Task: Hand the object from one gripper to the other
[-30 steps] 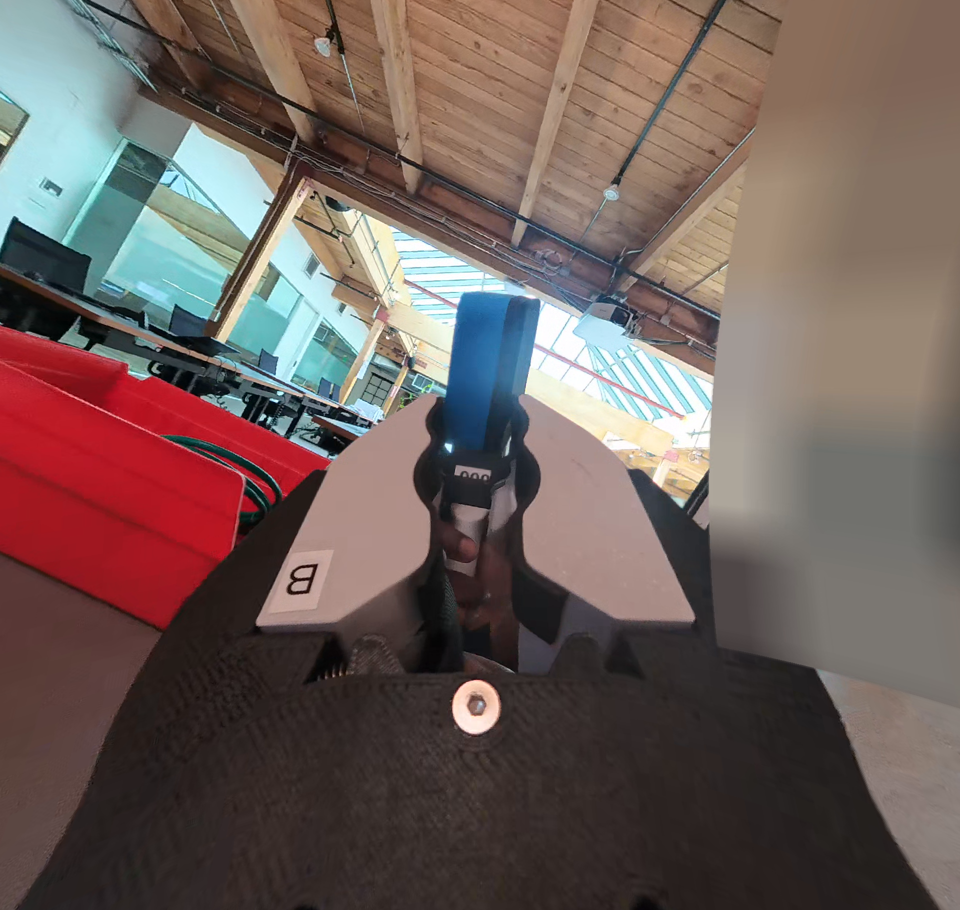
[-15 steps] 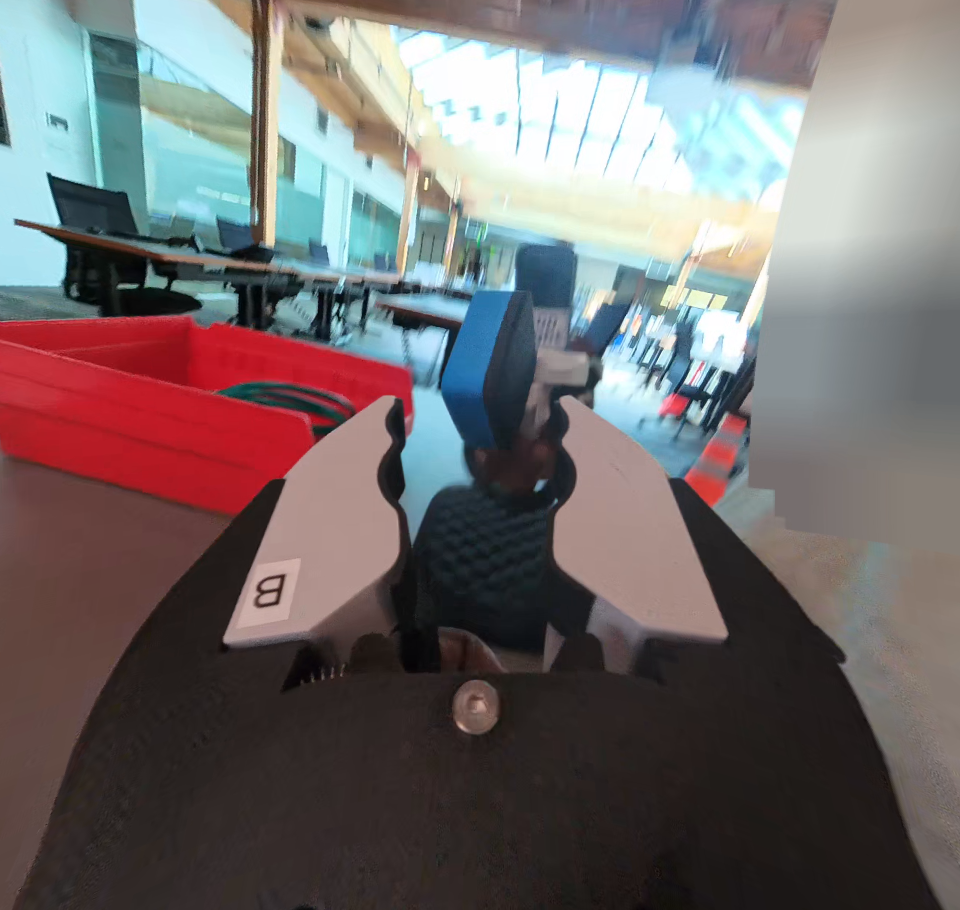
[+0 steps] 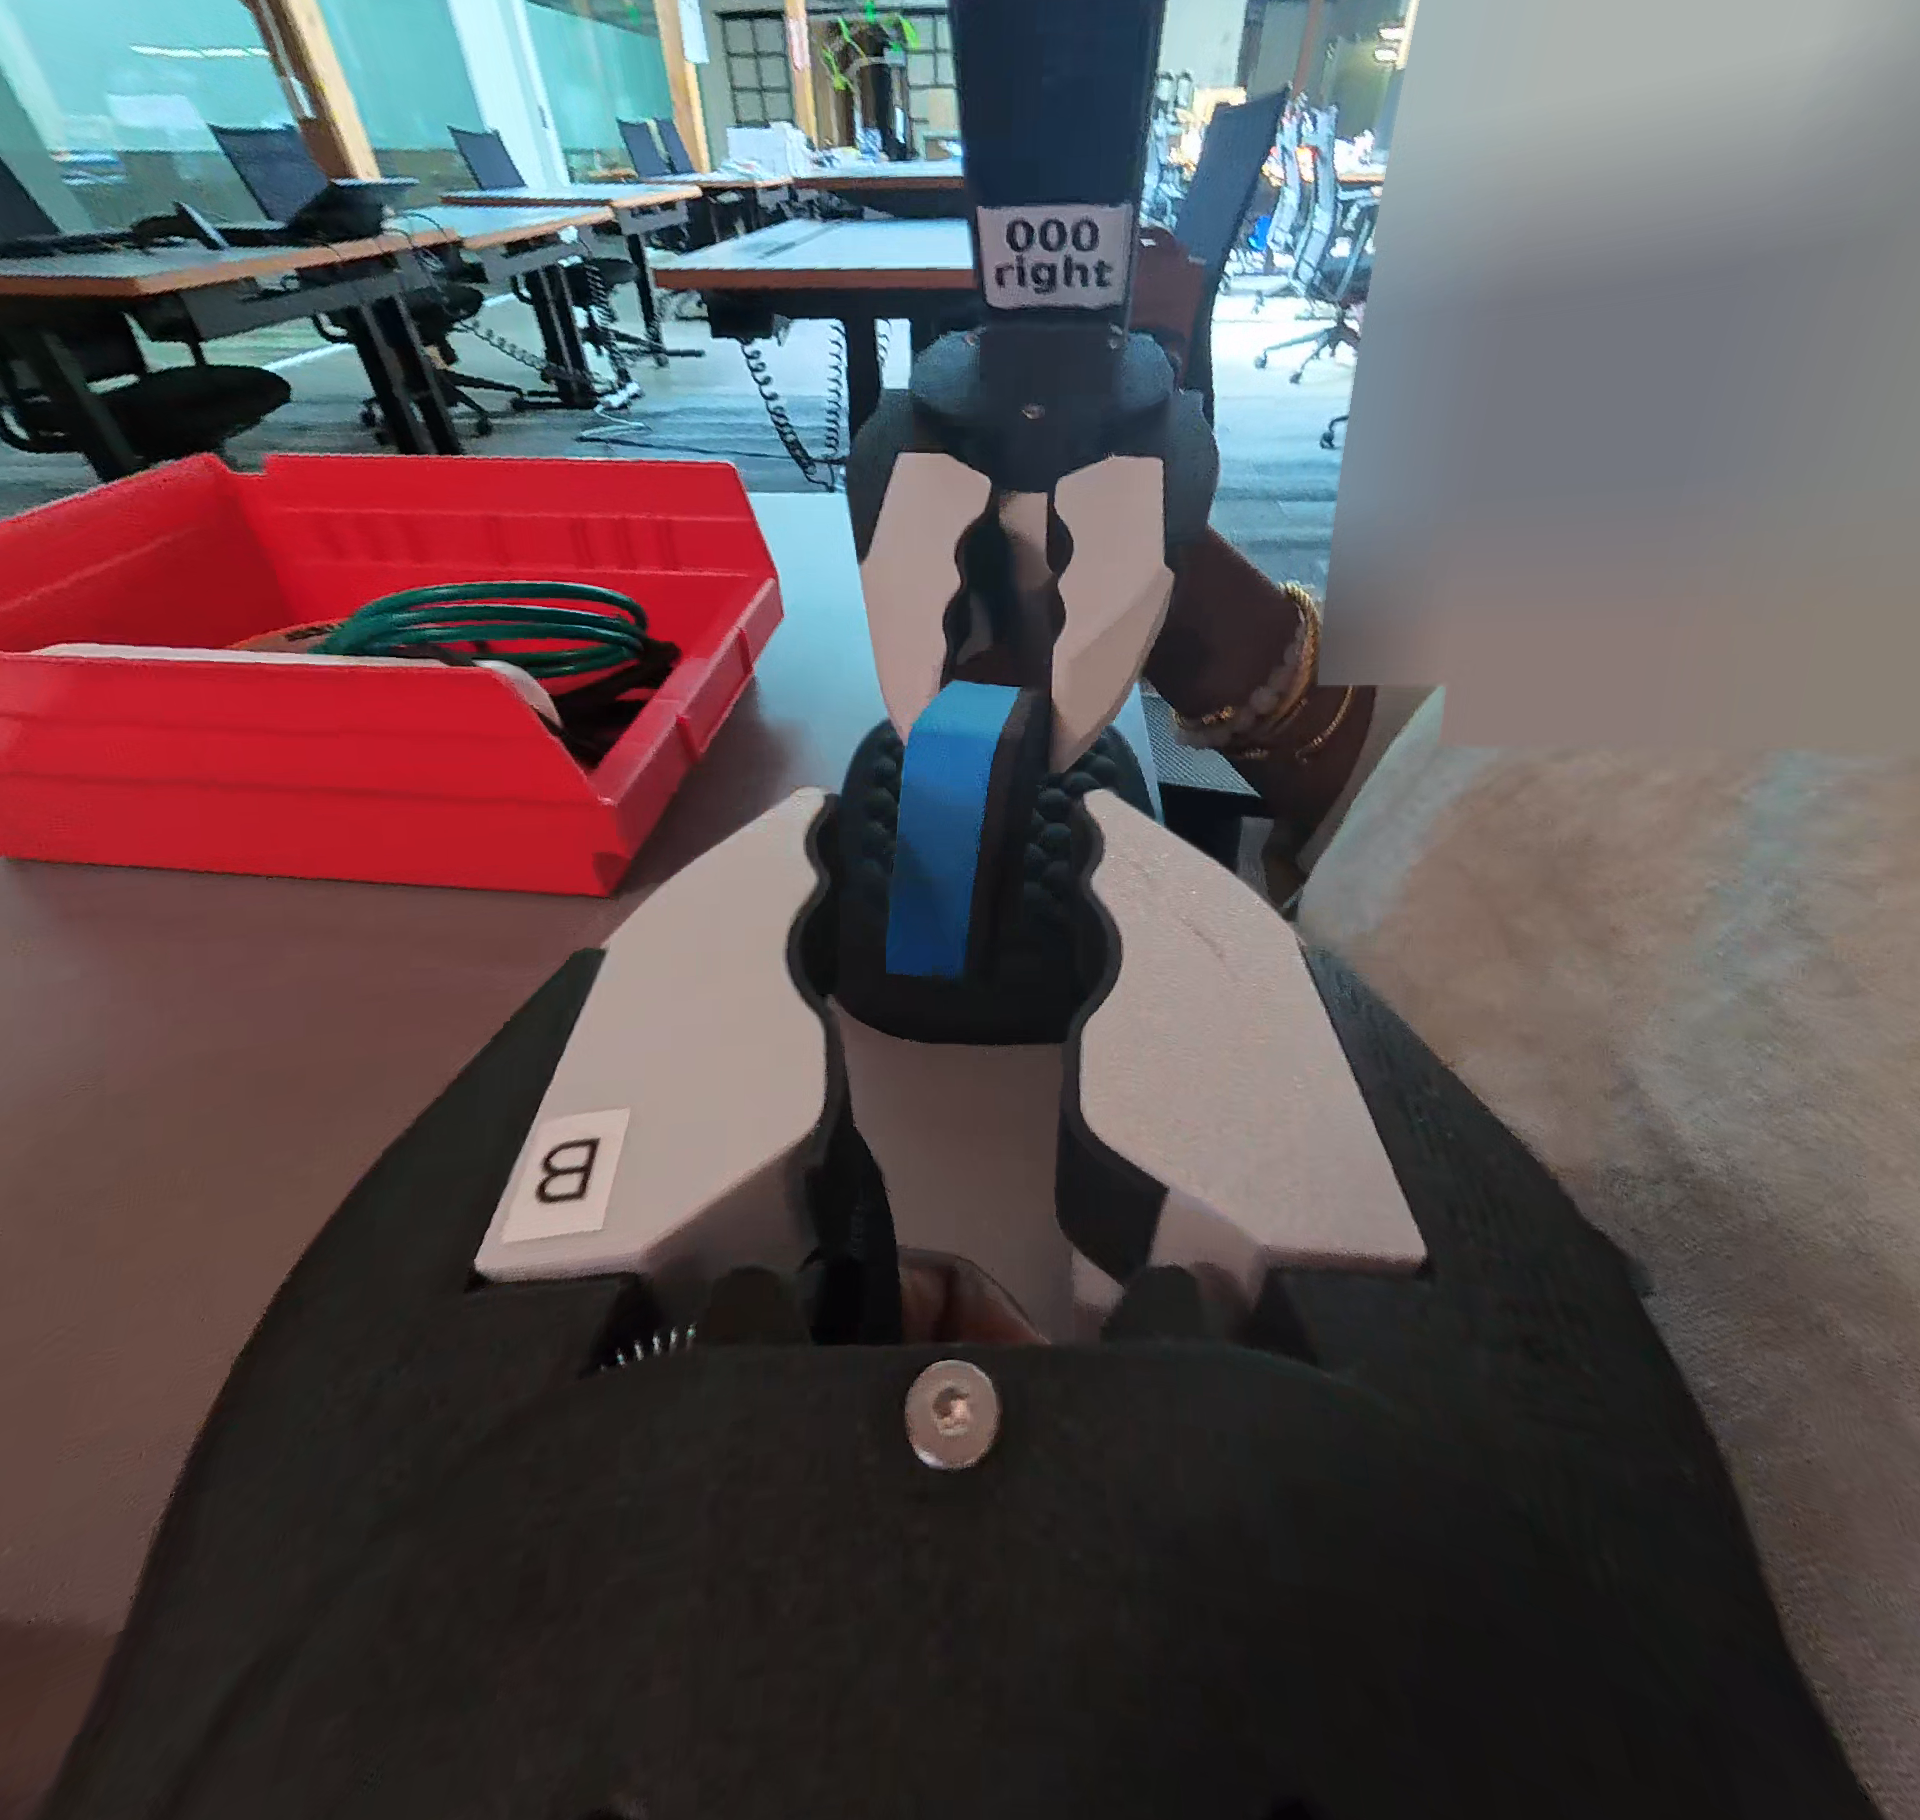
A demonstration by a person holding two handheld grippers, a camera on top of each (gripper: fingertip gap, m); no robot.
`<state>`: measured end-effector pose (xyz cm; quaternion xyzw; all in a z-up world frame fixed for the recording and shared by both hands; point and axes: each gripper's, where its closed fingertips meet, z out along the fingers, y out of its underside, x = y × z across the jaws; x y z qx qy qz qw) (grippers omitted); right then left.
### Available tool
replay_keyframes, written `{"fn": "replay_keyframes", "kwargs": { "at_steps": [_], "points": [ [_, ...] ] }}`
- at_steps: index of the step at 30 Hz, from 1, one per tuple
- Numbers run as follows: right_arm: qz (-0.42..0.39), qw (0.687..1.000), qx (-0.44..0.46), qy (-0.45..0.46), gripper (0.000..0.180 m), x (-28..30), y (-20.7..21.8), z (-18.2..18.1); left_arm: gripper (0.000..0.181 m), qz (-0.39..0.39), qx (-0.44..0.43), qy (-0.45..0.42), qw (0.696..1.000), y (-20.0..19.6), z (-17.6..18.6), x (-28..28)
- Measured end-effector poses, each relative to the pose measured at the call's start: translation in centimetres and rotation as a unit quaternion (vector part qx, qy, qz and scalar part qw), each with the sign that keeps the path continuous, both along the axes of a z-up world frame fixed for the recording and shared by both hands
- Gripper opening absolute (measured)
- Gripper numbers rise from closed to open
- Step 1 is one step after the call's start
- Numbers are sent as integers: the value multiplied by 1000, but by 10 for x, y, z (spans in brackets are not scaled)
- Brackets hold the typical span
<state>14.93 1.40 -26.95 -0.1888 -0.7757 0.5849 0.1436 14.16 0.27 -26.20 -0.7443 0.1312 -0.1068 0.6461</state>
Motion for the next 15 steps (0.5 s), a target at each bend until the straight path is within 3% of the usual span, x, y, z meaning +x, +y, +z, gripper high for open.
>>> {"fn": "replay_keyframes", "kwargs": {
  "at_steps": [3,6,8,12,15],
  "points": [
    [7,1000,11,-3,21,3,-2,-3,23,-10,2,4,1000,0,-1,4],
    [-9,1000,-18,20,22,-3,0,8,22,5,37,-10,999,1,9,-1],
    [-33,994,-84,62,23,-11,3,28,22,24,88,-62,994,2,26,-10],
    [-46,966,-232,104,48,-17,6,64,22,49,227,-229,945,-8,67,-36],
    [-49,946,-309,87,52,-25,3,72,21,75,302,-310,898,-17,78,-55]
  ]
}}
